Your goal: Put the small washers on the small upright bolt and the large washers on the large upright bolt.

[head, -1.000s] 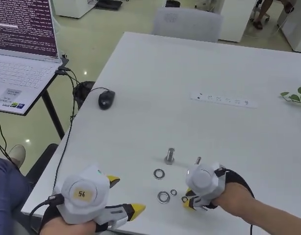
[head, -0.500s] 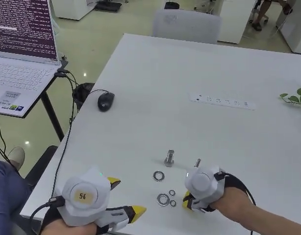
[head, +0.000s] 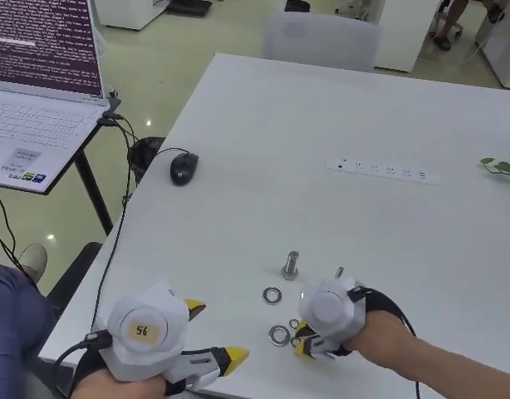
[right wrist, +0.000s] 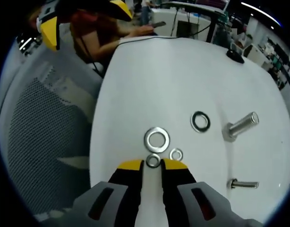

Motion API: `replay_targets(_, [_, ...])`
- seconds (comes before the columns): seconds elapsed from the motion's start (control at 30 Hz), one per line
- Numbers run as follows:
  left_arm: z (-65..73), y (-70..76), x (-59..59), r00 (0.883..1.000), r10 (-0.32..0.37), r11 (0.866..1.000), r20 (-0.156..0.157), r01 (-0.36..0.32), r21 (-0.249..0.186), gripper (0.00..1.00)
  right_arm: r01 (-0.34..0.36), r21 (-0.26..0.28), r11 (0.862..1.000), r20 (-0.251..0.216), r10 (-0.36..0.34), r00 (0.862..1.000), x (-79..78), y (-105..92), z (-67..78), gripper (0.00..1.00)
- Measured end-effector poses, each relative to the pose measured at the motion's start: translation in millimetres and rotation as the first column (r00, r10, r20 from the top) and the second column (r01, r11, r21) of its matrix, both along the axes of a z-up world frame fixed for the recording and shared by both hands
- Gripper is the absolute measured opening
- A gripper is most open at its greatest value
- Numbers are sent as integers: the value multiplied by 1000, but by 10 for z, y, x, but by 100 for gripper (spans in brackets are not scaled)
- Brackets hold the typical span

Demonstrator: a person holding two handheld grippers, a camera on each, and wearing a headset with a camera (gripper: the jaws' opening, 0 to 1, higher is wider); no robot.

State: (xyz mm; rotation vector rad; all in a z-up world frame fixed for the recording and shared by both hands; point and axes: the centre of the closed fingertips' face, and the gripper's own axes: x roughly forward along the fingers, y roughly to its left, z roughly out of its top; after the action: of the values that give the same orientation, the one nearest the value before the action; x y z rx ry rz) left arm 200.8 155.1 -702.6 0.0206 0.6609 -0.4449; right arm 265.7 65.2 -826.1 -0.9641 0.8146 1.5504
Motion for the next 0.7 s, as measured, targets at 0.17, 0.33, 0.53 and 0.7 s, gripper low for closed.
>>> replay_targets(0.17, [-7,15,0,1000,2,1000,0,-2,0,56,-16,-9,1000,18,16,1000,11,-3,-14,15])
replay_targets(0.33, [3,49,-8,1000,10,1000,1,-10,2,56,-11,-3,1000,16,12,1000,6,-8,-4,15])
replay_targets(0.53, [1,80,-19,1000,18,1000,-1,-18,2,56,-25,-12,1000,15,25,1000,0,-33,-6,18])
replay_targets(0.7, [-10,66,-20,1000,15,1000,-3,-15,2,56,-29,-16,999,13,29,999,3,-43,-4,19])
